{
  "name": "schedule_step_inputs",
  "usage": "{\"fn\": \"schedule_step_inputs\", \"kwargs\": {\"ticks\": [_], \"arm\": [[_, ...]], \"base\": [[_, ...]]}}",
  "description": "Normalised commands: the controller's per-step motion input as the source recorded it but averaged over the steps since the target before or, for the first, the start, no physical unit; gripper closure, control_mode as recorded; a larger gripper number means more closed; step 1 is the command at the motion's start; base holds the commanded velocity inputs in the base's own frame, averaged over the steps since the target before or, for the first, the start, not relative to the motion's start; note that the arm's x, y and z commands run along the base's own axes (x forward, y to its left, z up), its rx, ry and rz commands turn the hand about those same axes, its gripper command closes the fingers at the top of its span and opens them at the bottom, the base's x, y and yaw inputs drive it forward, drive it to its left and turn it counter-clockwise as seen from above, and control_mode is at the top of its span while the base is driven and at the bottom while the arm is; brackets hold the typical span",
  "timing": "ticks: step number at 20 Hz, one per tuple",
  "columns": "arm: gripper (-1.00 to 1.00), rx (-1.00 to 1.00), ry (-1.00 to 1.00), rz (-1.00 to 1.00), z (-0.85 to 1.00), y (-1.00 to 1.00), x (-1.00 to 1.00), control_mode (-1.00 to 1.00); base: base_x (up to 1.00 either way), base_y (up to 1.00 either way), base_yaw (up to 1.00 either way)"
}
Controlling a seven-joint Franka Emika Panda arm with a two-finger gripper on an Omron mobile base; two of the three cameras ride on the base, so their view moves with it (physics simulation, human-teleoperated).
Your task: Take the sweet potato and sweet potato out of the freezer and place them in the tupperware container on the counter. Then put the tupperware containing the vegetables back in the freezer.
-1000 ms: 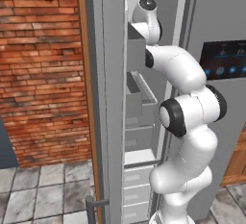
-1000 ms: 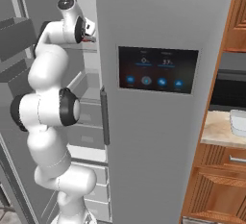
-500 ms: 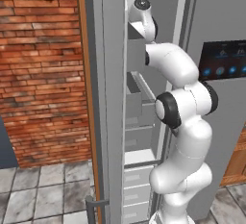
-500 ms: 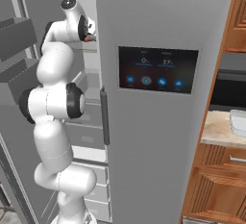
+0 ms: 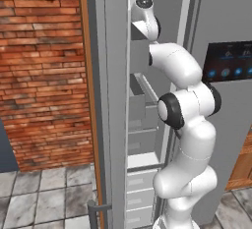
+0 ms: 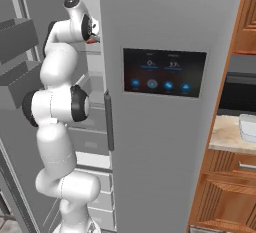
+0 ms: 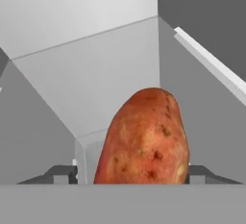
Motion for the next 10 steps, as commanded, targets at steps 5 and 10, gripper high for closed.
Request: {"fn": "schedule_step_inputs", "kwargs": {"ticks": [5,10], "arm": [[1.0,0.0,0.0,0.0,-0.22,-0.11,0.0,-1.0],[1.0,0.0,-0.07,0.0,-0.28,-0.04,-0.03,-1.0]], "base": [[0.0,0.0,0.0],[0.0,0.0,0.0]]}}
